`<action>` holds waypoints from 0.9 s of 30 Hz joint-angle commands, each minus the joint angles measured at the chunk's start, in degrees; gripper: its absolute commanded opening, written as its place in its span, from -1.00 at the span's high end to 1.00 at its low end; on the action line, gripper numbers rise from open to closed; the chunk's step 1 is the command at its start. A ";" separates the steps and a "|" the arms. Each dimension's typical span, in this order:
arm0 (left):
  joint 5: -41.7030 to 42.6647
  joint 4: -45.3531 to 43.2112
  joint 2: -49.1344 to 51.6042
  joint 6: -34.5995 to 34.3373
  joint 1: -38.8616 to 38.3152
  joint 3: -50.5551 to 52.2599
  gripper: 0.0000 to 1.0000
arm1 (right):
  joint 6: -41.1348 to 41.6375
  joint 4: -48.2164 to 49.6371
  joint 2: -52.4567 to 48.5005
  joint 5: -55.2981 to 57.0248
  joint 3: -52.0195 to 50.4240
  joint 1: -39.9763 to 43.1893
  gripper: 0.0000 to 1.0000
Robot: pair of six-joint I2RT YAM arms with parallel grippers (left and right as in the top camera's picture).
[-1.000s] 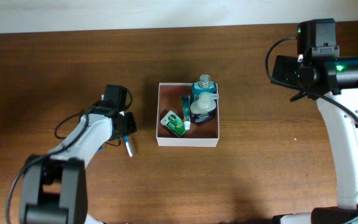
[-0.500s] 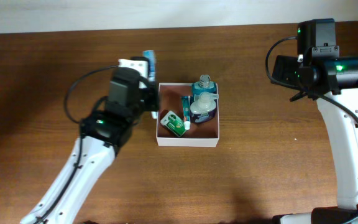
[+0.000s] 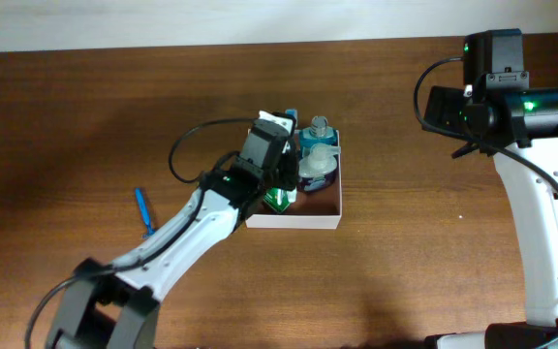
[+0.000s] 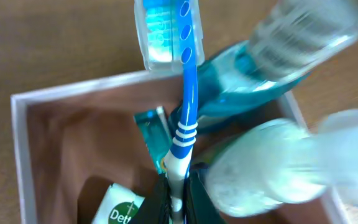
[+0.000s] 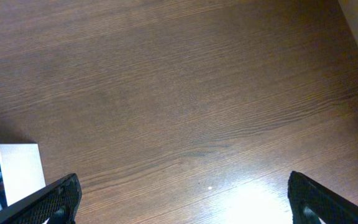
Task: Pack container
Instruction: 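Lift the toothbrush and lower it into the box beside the toothpaste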
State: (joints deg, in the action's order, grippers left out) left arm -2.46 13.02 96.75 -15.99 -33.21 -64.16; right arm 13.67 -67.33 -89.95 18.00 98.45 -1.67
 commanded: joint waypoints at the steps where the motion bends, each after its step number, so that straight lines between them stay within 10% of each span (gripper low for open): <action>1: -1.95 -0.13 1.46 0.66 -0.13 -0.46 0.99 | 0.31 0.02 0.00 0.70 0.17 0.24 -0.97; 21: -4.48 -0.13 7.63 -3.93 -0.17 -0.44 0.98 | 0.31 0.02 0.00 0.68 0.17 0.24 -0.97; 27: -4.07 -0.15 7.52 -3.93 -0.17 -0.55 0.44 | 0.31 0.02 0.00 0.70 0.17 0.24 -0.96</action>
State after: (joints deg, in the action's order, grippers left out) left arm -6.28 12.95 103.83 -19.49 -33.21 -64.16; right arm 13.67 -67.33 -89.95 18.00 98.45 -1.67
